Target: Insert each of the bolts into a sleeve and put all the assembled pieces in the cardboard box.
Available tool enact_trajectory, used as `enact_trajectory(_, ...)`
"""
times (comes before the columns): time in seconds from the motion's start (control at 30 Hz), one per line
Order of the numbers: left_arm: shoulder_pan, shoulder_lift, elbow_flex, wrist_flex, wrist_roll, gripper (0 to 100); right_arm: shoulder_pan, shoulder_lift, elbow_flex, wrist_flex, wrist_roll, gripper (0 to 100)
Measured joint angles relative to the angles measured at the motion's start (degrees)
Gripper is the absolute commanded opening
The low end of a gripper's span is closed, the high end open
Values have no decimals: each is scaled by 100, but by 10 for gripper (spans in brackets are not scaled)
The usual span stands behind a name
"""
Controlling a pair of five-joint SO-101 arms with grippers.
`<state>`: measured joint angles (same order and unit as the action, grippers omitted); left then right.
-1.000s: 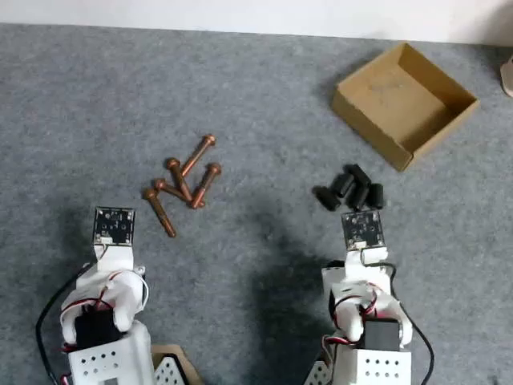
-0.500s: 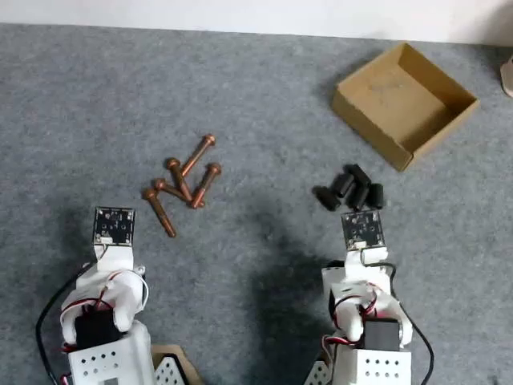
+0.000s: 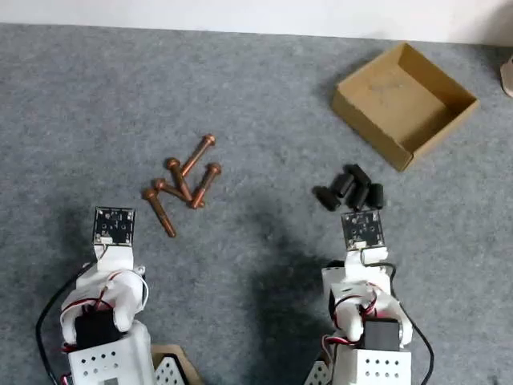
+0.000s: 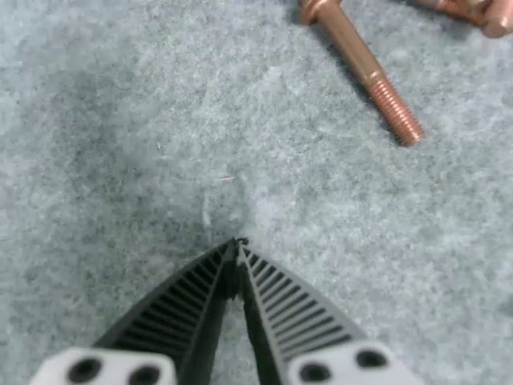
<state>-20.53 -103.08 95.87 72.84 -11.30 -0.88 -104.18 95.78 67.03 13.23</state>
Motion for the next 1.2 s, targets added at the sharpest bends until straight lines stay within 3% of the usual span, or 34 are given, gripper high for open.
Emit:
enact_trajectory(0.57,0,0,0,0,9,6,0,0,0,0,0,5)
enact_trajectory(1.1,0,-18,-607,563,378,6,0,0,0,0,0,5)
enact_trajectory(1.2,0,-26,-668,563,721,6,0,0,0,0,0,5)
